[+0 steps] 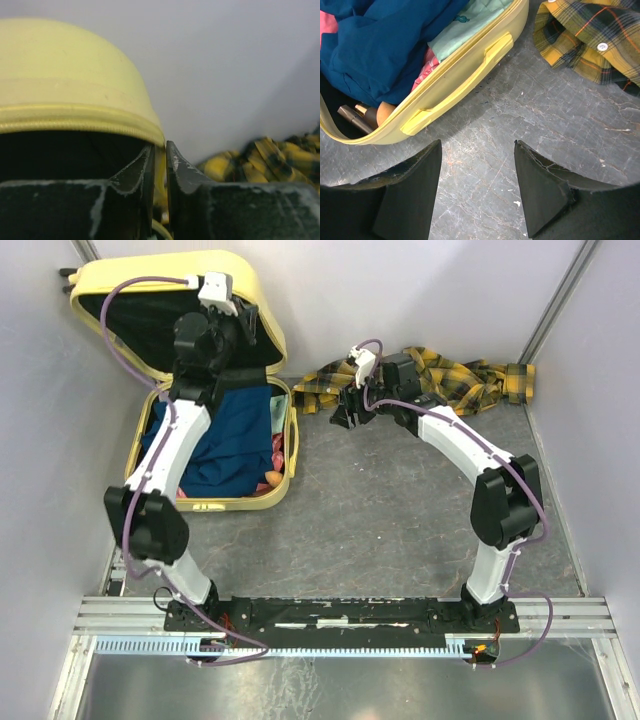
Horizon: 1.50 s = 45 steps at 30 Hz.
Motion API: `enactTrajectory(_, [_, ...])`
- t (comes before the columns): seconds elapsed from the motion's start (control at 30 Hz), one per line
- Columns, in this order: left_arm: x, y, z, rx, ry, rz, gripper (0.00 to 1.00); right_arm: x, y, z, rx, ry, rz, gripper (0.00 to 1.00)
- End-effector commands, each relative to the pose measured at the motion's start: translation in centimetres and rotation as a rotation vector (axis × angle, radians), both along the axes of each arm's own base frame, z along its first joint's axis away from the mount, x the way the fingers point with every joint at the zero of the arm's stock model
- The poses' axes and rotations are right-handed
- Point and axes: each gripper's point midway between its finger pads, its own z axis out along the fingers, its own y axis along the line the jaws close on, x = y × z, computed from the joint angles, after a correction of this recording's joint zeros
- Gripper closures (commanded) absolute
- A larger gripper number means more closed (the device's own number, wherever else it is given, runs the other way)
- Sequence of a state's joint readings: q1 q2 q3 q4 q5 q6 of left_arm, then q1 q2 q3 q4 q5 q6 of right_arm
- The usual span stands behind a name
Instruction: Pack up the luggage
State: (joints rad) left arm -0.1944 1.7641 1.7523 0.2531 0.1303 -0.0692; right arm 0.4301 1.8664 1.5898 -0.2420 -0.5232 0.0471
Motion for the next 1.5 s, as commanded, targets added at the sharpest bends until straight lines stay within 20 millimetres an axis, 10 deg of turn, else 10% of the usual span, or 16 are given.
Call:
enactTrajectory(0.0, [-5.3,0.4,-1.6,0.107,0.081,-0.028,0.72,-0.3,-0.7,4.0,0.056,-0.079,0.002,0.33])
enactTrajectory(0.5, [-22.4,3.0,-12.1,0.395,0.423,-0.158,0.47,-0.7,-1.7,3.3,0.133,0.042,-0.080,0.32])
enactTrajectory(0.93, [-32.7,2.4,-11.0,0.588,0.543,-0.445,0.38,1.5,-1.0,1.0,0.288,0.295,-0.125,0.00])
enactTrajectory(1.47, [-28.7,5.0,-8.9,0.581,0.519,-0.226,0.37,2.9,8.3,-6.8,0.450,0.659,-0.222,0.34])
